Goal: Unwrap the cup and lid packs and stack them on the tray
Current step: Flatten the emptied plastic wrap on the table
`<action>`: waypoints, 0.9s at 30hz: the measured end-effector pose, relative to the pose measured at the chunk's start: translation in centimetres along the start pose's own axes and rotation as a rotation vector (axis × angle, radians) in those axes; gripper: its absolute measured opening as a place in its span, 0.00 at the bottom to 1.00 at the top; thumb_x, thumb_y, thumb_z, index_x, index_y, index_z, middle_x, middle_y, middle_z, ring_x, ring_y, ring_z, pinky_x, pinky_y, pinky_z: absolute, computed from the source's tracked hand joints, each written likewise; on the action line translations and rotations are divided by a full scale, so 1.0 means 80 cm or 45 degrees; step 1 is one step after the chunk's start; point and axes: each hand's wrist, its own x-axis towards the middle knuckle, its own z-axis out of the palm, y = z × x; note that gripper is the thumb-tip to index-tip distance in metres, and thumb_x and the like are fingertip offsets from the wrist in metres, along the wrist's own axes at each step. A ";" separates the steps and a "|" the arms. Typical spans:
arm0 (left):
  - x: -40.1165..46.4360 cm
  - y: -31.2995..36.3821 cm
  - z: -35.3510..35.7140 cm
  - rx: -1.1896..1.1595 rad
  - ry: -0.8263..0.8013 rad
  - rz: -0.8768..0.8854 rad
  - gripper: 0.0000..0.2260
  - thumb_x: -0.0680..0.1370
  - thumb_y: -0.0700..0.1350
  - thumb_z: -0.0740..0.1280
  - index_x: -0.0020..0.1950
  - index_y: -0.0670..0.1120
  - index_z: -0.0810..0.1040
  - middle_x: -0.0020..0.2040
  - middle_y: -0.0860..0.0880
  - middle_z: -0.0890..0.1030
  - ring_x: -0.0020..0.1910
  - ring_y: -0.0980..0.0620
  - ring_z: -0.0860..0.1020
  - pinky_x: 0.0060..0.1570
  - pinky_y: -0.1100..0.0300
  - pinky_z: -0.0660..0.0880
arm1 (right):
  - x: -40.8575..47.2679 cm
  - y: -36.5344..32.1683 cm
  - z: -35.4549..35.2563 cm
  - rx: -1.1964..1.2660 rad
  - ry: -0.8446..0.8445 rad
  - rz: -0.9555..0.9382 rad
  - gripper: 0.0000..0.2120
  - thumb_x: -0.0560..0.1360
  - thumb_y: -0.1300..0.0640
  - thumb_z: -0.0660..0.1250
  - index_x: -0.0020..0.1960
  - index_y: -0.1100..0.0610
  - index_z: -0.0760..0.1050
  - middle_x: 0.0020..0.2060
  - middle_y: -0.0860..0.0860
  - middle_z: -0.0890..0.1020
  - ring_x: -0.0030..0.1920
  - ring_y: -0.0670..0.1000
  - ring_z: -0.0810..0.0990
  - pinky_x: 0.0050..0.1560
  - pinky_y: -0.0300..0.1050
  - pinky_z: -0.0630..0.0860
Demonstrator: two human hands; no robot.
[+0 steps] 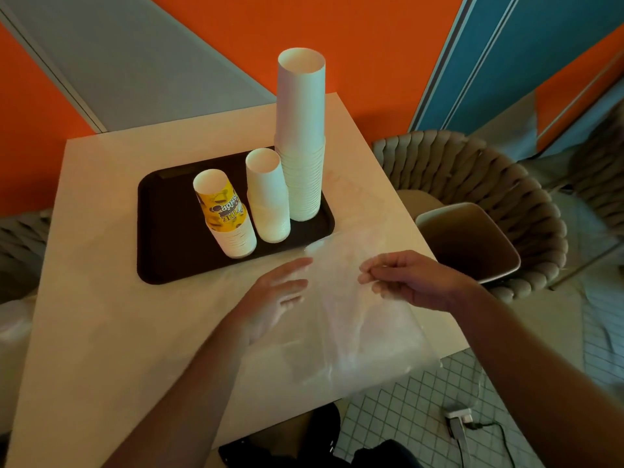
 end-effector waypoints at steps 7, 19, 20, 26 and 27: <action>0.071 -0.008 0.032 0.262 0.227 0.088 0.21 0.69 0.31 0.76 0.54 0.53 0.84 0.63 0.48 0.80 0.56 0.48 0.82 0.62 0.47 0.78 | 0.030 0.005 -0.019 -0.374 0.272 -0.016 0.10 0.79 0.65 0.69 0.60 0.63 0.80 0.49 0.61 0.86 0.35 0.47 0.79 0.36 0.36 0.74; 0.100 -0.031 0.033 0.617 0.433 0.132 0.25 0.70 0.37 0.78 0.66 0.47 0.80 0.61 0.52 0.79 0.59 0.54 0.77 0.60 0.56 0.78 | 0.019 0.100 0.060 -1.339 0.742 -0.603 0.24 0.77 0.60 0.69 0.72 0.55 0.70 0.70 0.53 0.72 0.71 0.55 0.69 0.72 0.50 0.67; 0.098 -0.030 0.034 0.608 0.425 0.121 0.25 0.70 0.37 0.78 0.67 0.47 0.80 0.61 0.53 0.78 0.58 0.55 0.77 0.61 0.54 0.78 | 0.021 0.106 0.062 -1.355 0.743 -0.603 0.24 0.77 0.60 0.70 0.71 0.55 0.71 0.71 0.53 0.72 0.71 0.56 0.69 0.72 0.53 0.69; 0.097 -0.026 0.038 0.413 0.434 0.033 0.26 0.71 0.34 0.77 0.68 0.45 0.78 0.61 0.51 0.76 0.53 0.52 0.81 0.51 0.58 0.82 | 0.027 0.125 0.063 -1.405 0.812 -0.453 0.27 0.80 0.53 0.67 0.77 0.52 0.64 0.79 0.53 0.62 0.80 0.57 0.58 0.76 0.60 0.63; 0.097 -0.027 0.039 0.419 0.440 0.022 0.26 0.71 0.34 0.77 0.68 0.45 0.78 0.60 0.52 0.76 0.51 0.54 0.81 0.47 0.61 0.82 | 0.028 0.128 0.065 -1.419 0.808 -0.426 0.28 0.81 0.51 0.66 0.79 0.51 0.62 0.81 0.52 0.59 0.81 0.56 0.55 0.78 0.59 0.60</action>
